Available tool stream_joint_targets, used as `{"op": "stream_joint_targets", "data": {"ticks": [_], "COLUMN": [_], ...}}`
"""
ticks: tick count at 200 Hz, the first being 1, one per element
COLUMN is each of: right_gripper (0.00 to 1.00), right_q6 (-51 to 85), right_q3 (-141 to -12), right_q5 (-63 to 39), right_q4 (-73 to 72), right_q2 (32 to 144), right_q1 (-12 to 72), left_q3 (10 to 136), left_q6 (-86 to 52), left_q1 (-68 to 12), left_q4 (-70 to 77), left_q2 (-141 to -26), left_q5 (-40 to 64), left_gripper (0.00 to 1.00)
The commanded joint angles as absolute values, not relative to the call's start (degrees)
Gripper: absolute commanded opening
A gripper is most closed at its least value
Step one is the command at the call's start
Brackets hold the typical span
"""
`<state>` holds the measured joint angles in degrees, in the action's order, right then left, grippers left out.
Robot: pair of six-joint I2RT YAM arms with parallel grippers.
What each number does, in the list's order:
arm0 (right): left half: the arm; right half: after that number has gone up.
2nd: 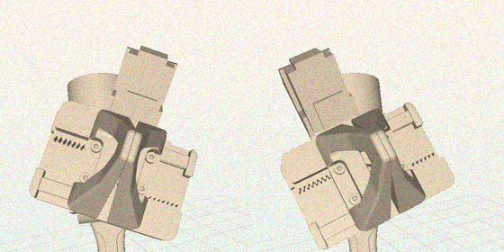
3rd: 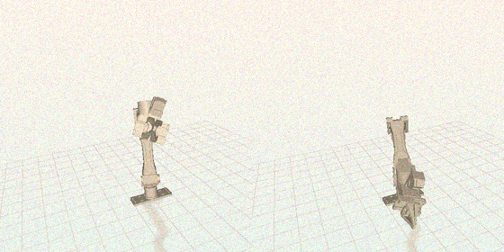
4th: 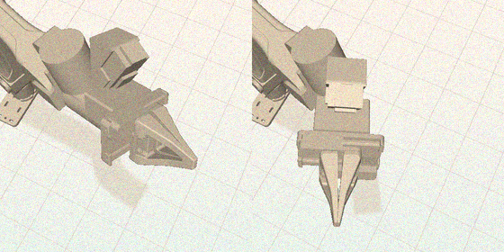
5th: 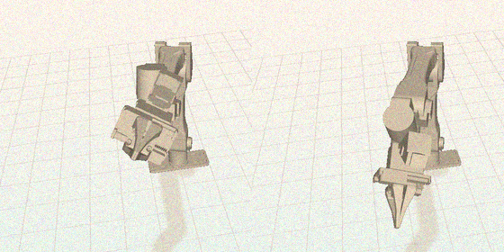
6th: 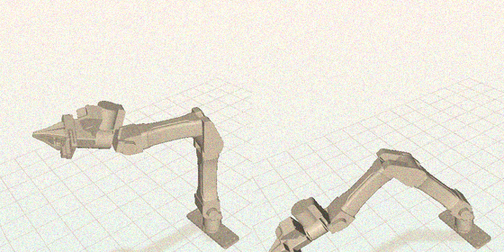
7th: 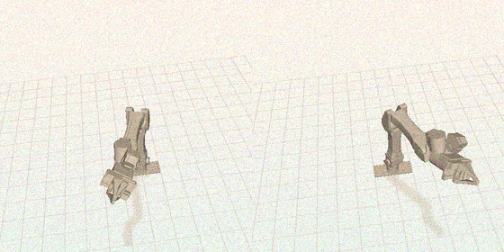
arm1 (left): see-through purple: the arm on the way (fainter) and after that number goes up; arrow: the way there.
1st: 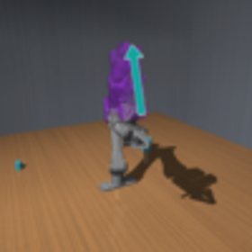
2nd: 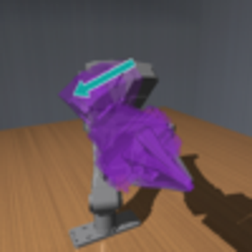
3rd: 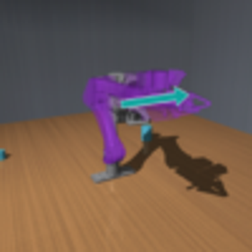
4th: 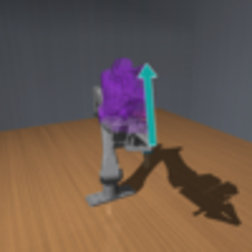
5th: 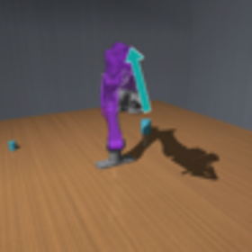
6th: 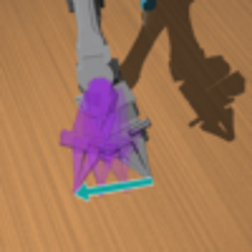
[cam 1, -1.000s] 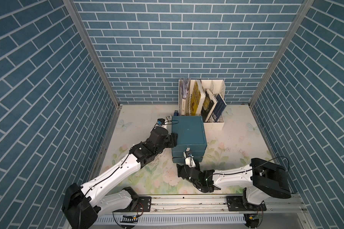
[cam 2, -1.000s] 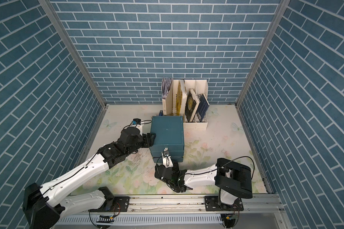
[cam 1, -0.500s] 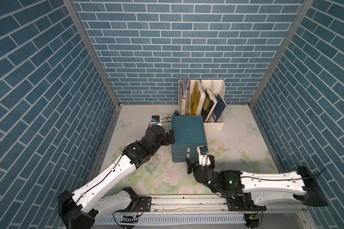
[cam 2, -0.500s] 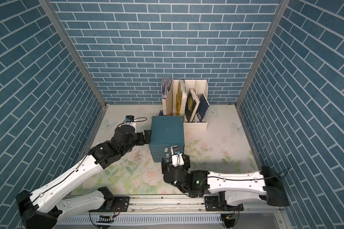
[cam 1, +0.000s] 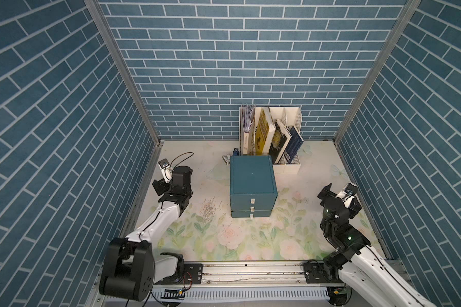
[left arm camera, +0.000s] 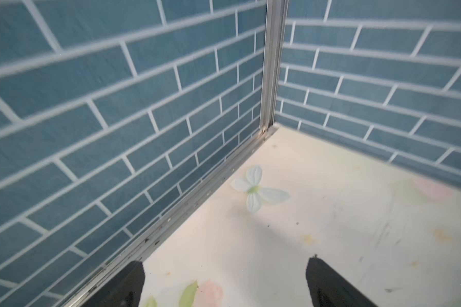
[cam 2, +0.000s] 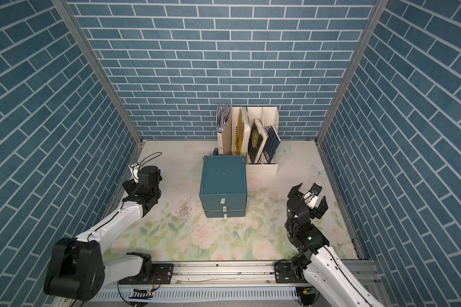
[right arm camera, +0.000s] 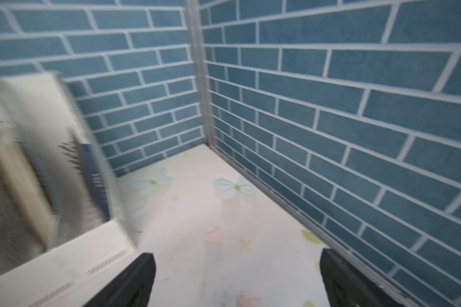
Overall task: Place the plugs into the drawer by color
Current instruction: Reset both arms
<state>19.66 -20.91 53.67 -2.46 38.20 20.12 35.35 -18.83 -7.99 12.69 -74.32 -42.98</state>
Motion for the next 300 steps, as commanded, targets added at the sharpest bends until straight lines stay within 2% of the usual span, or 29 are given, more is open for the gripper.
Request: {"op": "stream_joint_targets", "data": {"ticks": [1, 24, 36, 46, 59, 68, 81, 86, 93, 97, 102, 107, 114, 121, 128, 135, 143, 300], "right_gripper": [1.0, 1.0, 1.0, 1.0, 1.0, 1.0, 1.0, 1.0, 1.0, 1.0, 1.0, 1.0, 1.0, 1.0, 1.0, 1.0, 1.0, 1.0], "right_q6": [15.5, 15.9, 13.1, 10.8, 7.5, 6.1, 5.1, 3.6, 0.6, -0.3, -1.1, -0.9, -0.9, 0.0, -0.2, 0.0, -0.3, -0.9], "right_q3": [-17.9, -10.4, -6.3, -7.2, -7.2, -7.6, -7.8, -7.9, -9.9, -11.1, -11.8, -12.6, -11.2, -12.1, -11.1, -11.8, -11.1, -11.9], "right_q5": [41.1, 39.3, 33.1, 27.5, 21.0, 18.2, 16.0, 12.1, 5.6, 4.1, 5.0, 4.5, 4.1, 5.9, 6.2, 6.8, 7.0, 7.2], "right_q4": [-14.9, -33.8, -48.8, -52.7, -61.4, -66.0, -74.1, -79.5, -74.7, -76.5, -77.1, -71.1, -77.4, -72.9, -77.1, -73.7, -76.8, -74.5], "right_q2": [46.4, 55.2, 61.4, 65.0, 69.7, 72.8, 79.6, 83.4, 85.0, 87.8, 88.6, 87.0, 88.5, 87.2, 88.3, 87.3, 88.1, 87.6], "right_q1": [8.8, 4.1, 3.3, 3.0, 2.5, 2.0, 1.6, 1.5, 1.7, 2.0, 2.7, 2.4, 2.5, 2.3, 2.5, 2.5, 2.7, 3.3], "left_q3": [29.6, 22.1, 19.8, 19.5, 16.2, 15.2, 12.0, 10.4, 11.5, 11.5, 10.6, 11.3, 11.3, 11.1, 11.5, 10.8, 11.4, 11.1], "left_q6": [-14.9, -9.3, -6.8, -5.7, -3.8, -2.2, -1.4, -1.3, -2.2, -2.2, -1.8, -2.2, -2.2, -2.2, -2.2, -2.1, -2.1, -2.0], "left_q1": [-5.9, -5.4, -5.2, -4.6, -4.0, -4.1, -4.0, -4.0, -4.1, -4.0, -4.0, -3.8, -3.7, -3.7, -3.7, -3.7, -3.8, -3.8], "left_q4": [33.8, 48.4, 54.9, 57.2, 65.9, 66.6, 73.8, 79.6, 73.3, 75.0, 78.5, 74.6, 76.4, 75.8, 75.1, 76.9, 75.2, 75.8], "left_q2": [-76.8, -80.6, -82.8, -83.3, -85.3, -84.7, -86.3, -88.1, -86.7, -86.7, -88.1, -87.2, -87.2, -87.5, -86.9, -87.7, -86.8, -87.2], "left_q5": [-35.8, -30.9, -28.6, -26.2, -19.5, -15.6, -13.4, -14.1, -14.8, -14.8, -15.0, -14.5, -14.4, -14.5, -14.3, -14.6, -14.5, -14.6], "left_gripper": [1.0, 0.99, 0.98, 0.94, 1.0, 1.0, 1.0, 1.0, 1.0, 1.0, 1.0, 1.0, 1.0, 1.0, 1.0, 1.0, 1.0, 1.0]}}
